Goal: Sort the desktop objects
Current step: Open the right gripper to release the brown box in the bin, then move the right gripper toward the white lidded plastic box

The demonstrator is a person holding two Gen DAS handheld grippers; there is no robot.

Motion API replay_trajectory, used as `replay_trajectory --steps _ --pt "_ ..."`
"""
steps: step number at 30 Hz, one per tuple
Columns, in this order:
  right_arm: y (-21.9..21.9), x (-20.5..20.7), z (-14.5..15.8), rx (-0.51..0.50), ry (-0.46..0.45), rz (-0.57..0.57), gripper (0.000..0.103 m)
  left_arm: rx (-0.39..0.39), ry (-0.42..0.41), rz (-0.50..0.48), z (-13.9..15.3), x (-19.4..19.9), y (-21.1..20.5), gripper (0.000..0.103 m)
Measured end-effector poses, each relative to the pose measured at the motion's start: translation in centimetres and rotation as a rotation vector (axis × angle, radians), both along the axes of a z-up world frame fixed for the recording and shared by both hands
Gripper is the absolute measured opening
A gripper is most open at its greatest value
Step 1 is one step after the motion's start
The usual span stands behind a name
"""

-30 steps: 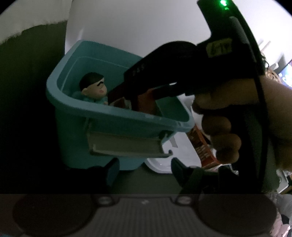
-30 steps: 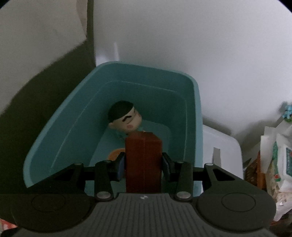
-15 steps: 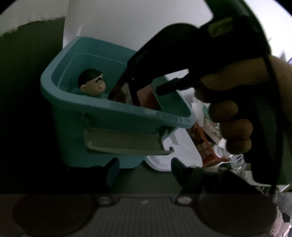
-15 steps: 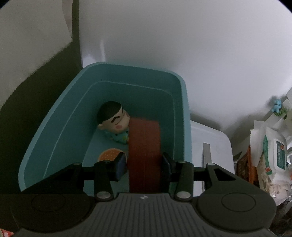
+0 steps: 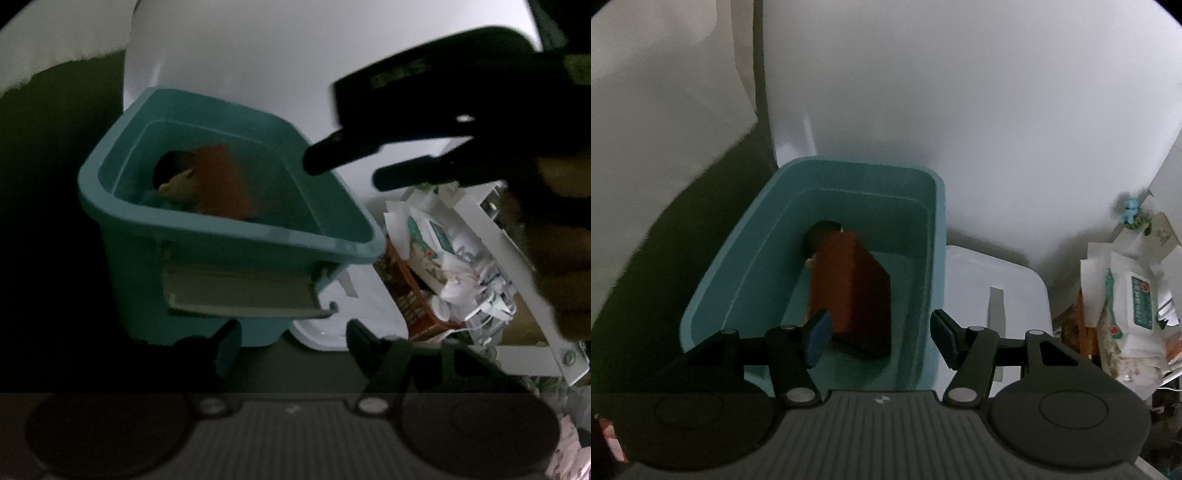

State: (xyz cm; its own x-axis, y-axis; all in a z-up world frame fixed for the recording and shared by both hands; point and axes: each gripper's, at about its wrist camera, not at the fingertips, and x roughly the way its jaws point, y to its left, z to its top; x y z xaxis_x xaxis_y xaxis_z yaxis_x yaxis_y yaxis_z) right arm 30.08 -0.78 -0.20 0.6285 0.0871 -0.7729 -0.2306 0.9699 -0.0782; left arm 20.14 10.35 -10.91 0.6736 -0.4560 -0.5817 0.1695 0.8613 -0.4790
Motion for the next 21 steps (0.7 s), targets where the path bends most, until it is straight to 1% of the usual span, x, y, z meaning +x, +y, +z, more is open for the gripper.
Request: replay_trajectory --steps 3,6,11,21 --pt "-1.3 -1.4 1.3 0.026 -0.013 0.007 0.064 0.015 -0.006 -0.012 -0.4 -0.5 0.2 0.066" --pt "-2.8 -2.7 2.4 0.05 -0.03 0.009 0.064 0.028 -0.013 -0.02 -0.2 -0.6 -1.1 0.066" --pt "-5.6 -5.1 3.7 0.11 -0.056 -0.003 0.064 0.046 -0.021 -0.036 0.0 -0.9 -2.0 0.066" --pt "-11.1 -9.9 4.0 0.195 -0.1 -0.055 0.065 0.07 -0.035 -0.055 -0.3 -1.3 -3.5 0.066"
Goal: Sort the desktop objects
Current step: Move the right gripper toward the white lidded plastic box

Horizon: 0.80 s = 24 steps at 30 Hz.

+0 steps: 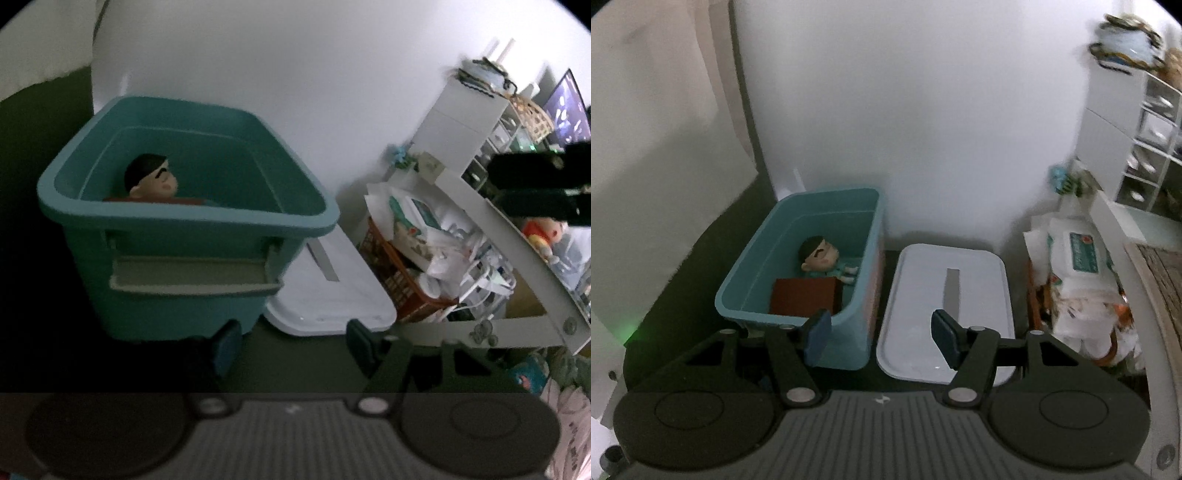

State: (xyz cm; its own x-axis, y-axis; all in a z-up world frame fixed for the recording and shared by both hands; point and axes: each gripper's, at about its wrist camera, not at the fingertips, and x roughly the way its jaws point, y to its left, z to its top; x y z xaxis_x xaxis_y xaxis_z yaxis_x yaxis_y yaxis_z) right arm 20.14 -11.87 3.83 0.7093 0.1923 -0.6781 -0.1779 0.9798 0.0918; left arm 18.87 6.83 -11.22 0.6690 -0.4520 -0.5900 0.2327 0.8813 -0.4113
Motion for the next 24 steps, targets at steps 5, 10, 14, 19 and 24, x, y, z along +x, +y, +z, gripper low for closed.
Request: replay_trajectory --steps 5,10,14,19,24 --pt "-1.8 -1.2 -0.9 0.014 -0.015 -0.018 0.065 0.008 -0.008 -0.009 0.0 -0.3 -0.5 0.066" --pt "-3.4 -2.6 -2.4 0.042 -0.045 -0.025 0.07 0.013 -0.006 -0.003 -0.3 -0.2 -0.7 0.066" --pt "-4.4 -3.6 -4.0 0.069 -0.068 -0.027 0.072 0.027 0.0 -0.005 -0.7 -0.1 -1.0 0.066" --pt "-5.4 -4.6 -6.5 0.116 -0.088 -0.034 0.072 0.045 0.001 -0.006 -0.9 -0.3 -1.2 0.066" --pt "-6.8 -5.4 -10.3 0.201 -0.117 -0.077 0.072 0.06 0.012 0.011 -1.4 0.0 -1.4 0.066"
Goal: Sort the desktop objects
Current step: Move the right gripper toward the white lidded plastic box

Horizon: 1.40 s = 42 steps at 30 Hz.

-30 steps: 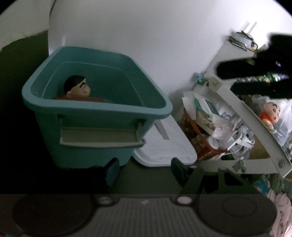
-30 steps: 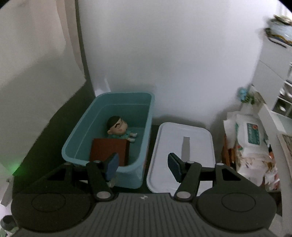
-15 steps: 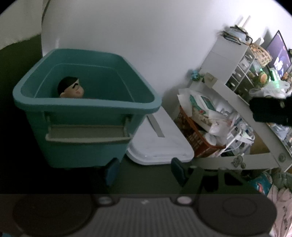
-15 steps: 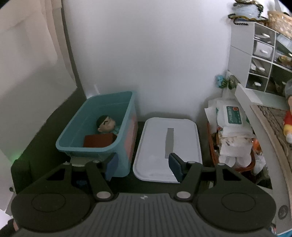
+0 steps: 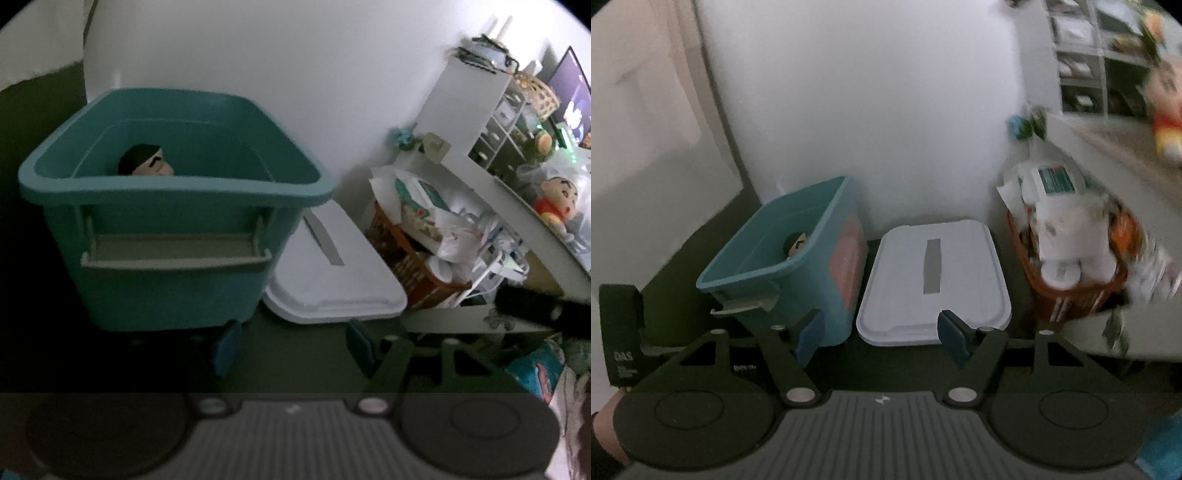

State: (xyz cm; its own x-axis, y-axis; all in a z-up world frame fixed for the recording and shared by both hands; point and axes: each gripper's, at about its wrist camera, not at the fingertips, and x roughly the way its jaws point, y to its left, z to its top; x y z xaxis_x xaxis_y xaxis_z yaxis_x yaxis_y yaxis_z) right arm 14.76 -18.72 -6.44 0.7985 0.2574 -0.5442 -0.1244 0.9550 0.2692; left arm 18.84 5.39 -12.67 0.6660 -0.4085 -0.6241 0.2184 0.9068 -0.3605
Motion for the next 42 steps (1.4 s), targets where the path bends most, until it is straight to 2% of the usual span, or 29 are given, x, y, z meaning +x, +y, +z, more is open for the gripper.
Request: replay_trajectory --steps 5,14,25,29,31,37,42 --pt "-0.6 0.4 -3.0 0.017 0.007 -0.022 0.072 0.012 0.005 0.003 -0.5 0.3 -0.8 0.066" --pt "-0.6 1.4 -5.1 0.001 0.044 -0.033 0.072 0.02 0.023 -0.003 -1.8 1.3 -1.9 0.066" --pt "-2.6 3.6 -7.1 0.067 0.098 -0.101 0.073 0.025 0.019 -0.02 -2.4 1.7 -2.4 0.066" --pt "-3.1 4.6 -8.0 0.087 0.086 -0.125 0.087 0.021 0.015 -0.024 -2.5 1.8 -2.4 0.068" --pt "-3.5 5.1 -8.5 0.092 0.077 -0.13 0.087 0.023 0.011 -0.027 -2.6 1.8 -2.5 0.068" --pt "-4.6 6.9 -10.2 0.133 0.097 -0.187 0.087 0.035 0.017 -0.028 -2.8 1.8 -2.5 0.068" --pt "-6.0 8.5 -10.9 0.254 0.114 -0.227 0.088 0.031 0.013 -0.008 -2.7 1.8 -1.9 0.068"
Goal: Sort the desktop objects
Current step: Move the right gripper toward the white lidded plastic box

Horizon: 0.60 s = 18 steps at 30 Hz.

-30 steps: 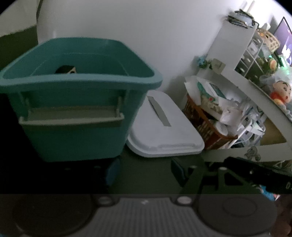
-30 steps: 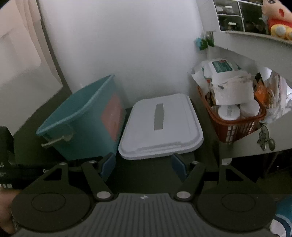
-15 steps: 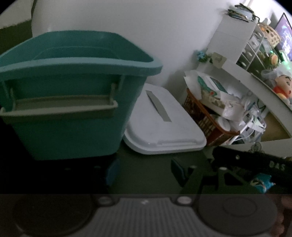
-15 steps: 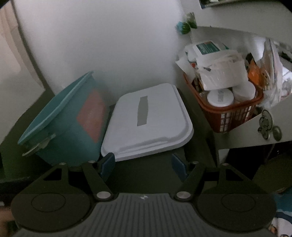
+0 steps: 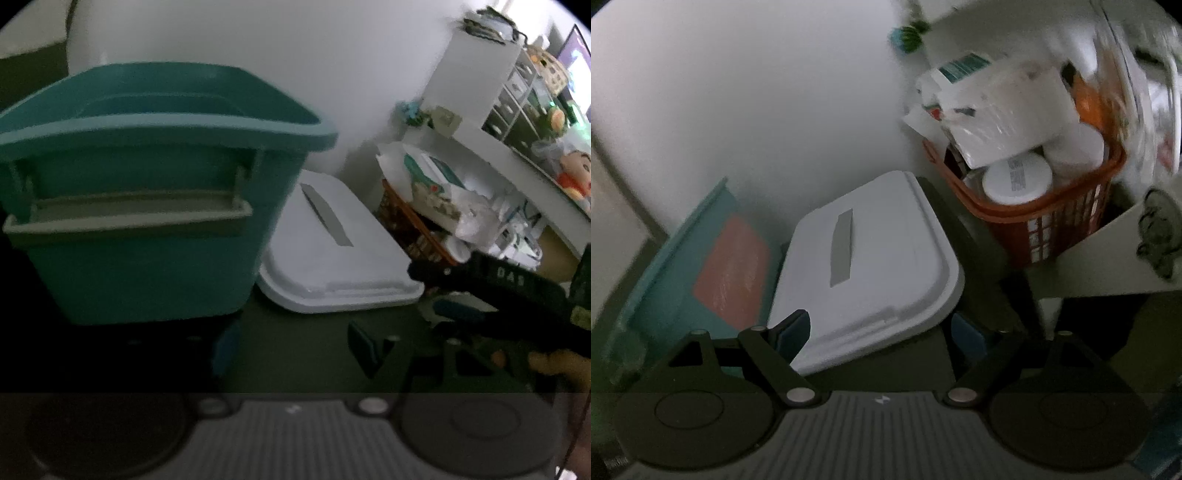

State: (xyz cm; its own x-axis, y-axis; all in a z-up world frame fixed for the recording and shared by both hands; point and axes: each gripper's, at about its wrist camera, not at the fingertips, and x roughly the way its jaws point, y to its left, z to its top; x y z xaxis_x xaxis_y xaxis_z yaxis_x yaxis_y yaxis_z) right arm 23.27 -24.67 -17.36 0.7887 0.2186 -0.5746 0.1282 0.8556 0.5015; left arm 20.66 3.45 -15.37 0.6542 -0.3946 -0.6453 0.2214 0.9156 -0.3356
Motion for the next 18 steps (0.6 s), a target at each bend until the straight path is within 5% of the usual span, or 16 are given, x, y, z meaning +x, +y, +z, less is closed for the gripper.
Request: replay_trajectory --steps 18 --pt "-1.3 3.8 -2.1 0.099 0.051 -0.065 0.09 -0.019 0.018 0.015 -0.6 0.7 0.3 0.068"
